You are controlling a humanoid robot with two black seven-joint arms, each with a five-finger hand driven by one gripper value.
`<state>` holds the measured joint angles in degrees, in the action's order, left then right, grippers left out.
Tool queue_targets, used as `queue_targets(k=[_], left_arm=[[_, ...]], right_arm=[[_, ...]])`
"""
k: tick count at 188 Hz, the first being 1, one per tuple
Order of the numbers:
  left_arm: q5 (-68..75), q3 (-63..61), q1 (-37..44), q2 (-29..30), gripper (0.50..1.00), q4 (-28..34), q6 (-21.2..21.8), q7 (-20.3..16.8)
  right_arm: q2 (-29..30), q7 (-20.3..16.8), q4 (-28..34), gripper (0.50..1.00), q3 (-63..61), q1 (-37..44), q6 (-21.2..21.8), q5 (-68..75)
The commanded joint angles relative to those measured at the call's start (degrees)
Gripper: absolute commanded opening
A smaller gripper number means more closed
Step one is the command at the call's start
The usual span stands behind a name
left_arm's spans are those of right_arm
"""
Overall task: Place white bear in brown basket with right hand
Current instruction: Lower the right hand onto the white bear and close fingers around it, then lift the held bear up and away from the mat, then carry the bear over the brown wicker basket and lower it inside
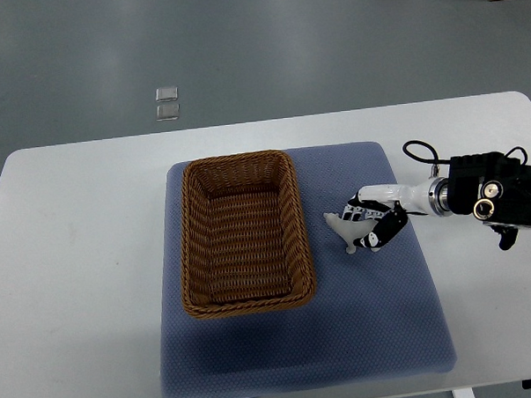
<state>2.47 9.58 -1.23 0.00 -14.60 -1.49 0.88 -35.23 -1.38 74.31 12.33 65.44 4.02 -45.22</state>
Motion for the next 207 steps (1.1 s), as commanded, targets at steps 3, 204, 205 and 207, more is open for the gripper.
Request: queue_targets(k=[3,204,205,207], left_arm=[[-0.01,0.00,0.00,0.00,1.000,0.01,0.00,0.00],[-0.01,0.00,0.00,0.00,1.000,-0.43,0.00,0.00],[-0.01,0.00,0.00,0.00,1.000,-0.43,0.00,0.00],[-0.01,0.00,0.00,0.00,1.000,-0.43,0.00,0.00]], right_arm=[[-2.04,0.06,0.48,0.500,-0.64,1.98,0.55,0.22],[10.61,-0.29,-4.35,0.500,1.38,24.13,3.63,7.16],[10.62,-0.29,-4.35,0.500,1.38,24.13,3.63,7.16],[11.50,-0.29,-5.05,0.500,1.55,24.13,3.45,7.16]])
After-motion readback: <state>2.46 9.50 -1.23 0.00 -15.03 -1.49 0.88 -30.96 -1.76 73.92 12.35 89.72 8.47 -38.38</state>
